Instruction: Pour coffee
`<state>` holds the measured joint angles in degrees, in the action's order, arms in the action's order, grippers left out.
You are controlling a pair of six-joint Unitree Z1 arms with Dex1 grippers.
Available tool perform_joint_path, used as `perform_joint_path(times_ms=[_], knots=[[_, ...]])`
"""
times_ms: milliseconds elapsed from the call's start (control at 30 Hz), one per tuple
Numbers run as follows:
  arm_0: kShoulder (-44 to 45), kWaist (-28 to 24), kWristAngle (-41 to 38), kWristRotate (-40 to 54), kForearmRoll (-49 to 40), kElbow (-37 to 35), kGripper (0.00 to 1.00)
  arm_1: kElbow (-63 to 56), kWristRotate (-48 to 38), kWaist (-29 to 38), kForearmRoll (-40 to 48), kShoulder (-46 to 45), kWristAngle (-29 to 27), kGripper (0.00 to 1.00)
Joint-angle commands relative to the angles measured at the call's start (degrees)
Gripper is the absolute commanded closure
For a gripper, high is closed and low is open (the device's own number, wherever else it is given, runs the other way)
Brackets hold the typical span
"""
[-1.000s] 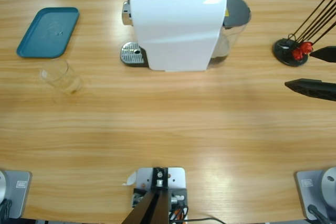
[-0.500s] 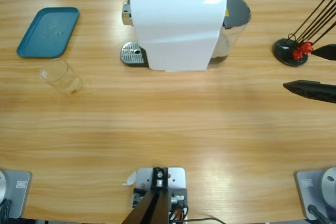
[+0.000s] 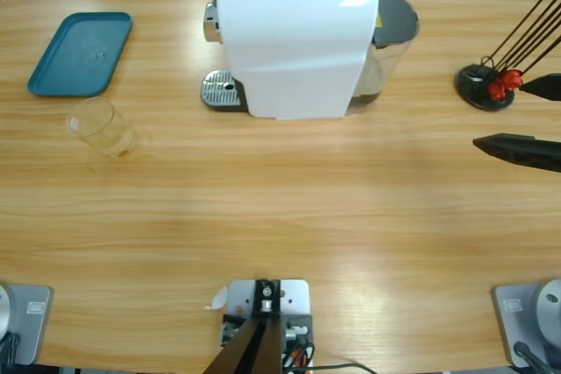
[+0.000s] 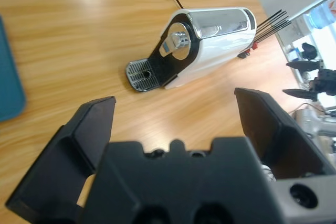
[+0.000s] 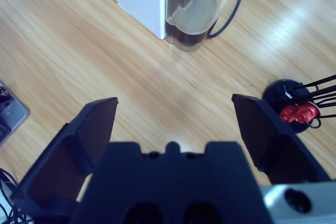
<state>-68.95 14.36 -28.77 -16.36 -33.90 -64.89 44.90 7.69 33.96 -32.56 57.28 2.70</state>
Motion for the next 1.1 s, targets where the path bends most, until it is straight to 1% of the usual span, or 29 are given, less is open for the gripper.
perform_joint_path(times_ms=[33, 100, 167, 267, 367, 400, 467, 600, 667, 700, 733, 767, 800, 933, 1000, 1033, 1067, 1100], knots=[[-15.18, 4.48, -2.94, -9.57, 0.37, -7.78, 0.013, -1.13, -0.49, 0.39, 0.48, -1.22, -0.20, 0.000], [-18.24, 4.90, -2.87, -12.44, 0.47, -10.16, 0.013, -1.13, -0.49, 0.40, 0.48, -1.29, -0.15, 0.000], [-21.31, 6.05, -3.03, -13.16, 0.35, -13.21, 0.028, -1.13, -0.49, 0.39, 0.48, -1.29, -0.15, 0.000], [-26.39, 7.93, -2.96, -13.09, -1.06, -17.56, 0.142, -1.13, -0.49, 0.40, 0.48, -1.24, -0.06, 0.000], [-29.57, 8.72, -3.72, -13.09, 0.66, -19.21, 0.140, -1.13, -0.49, 0.40, 0.48, -1.33, 0.03, 0.000], [-30.35, 8.77, -3.63, -13.09, 1.14, -19.89, 0.113, -1.13, -0.49, 0.40, 0.48, -1.29, 0.03, 0.000], [-31.70, 8.79, -3.54, -13.02, 1.47, -20.28, 0.114, -1.13, -0.49, 0.40, 0.48, -1.29, 0.03, 0.000], [-33.79, 9.98, -3.65, -12.96, 1.47, -20.25, 0.039, -1.13, -0.49, 0.39, 0.48, -1.29, 0.11, 0.000], [-35.02, 10.78, -3.51, -12.98, 1.54, -20.37, 0.069, -1.13, -0.49, 0.40, 0.48, -1.29, 0.11, 0.000], [-35.55, 11.09, -3.40, -13.00, 1.60, -20.58, 0.143, -1.13, -0.49, 0.40, 0.48, -1.29, 0.11, 0.000], [-35.90, 11.34, -3.40, -13.03, 1.65, -20.83, 0.195, -1.13, -0.49, 0.40, 0.48, -1.27, 0.11, 0.000], [-36.27, 11.58, -3.38, -13.05, 1.65, -21.25, 0.293, -1.13, -0.49, 0.40, 0.48, -1.20, 0.11, 0.000], [-36.41, 11.79, -3.31, -13.09, 1.72, -21.49, 0.352, -1.13, -0.49, 0.40, 0.48, -1.20, 0.18, 0.000], [-36.61, 12.41, -2.64, -13.09, 1.74, -21.76, 0.372, -1.13, -0.49, 0.40, 0.48, -1.33, 0.20, 0.000], [-36.39, 12.53, -1.82, -13.19, 1.74, -21.70, 0.481, -1.18, -0.49, 0.40, 0.48, -1.50, 0.17, 0.000], [-36.34, 12.53, -1.73, -13.26, 1.74, -21.79, 0.562, -1.21, -0.49, 0.40, 0.48, -1.56, 0.18, 0.000], [-36.39, 12.53, -1.73, -13.26, 1.74, -21.84, 0.611, -1.21, -0.49, 0.40, 0.48, -1.56, 0.17, 0.000], [-36.48, 12.53, -1.73, -13.26, 1.74, -21.84, 0.612, -1.21, -0.49, 0.40, 0.48, -1.56, 0.18, 0.000]])
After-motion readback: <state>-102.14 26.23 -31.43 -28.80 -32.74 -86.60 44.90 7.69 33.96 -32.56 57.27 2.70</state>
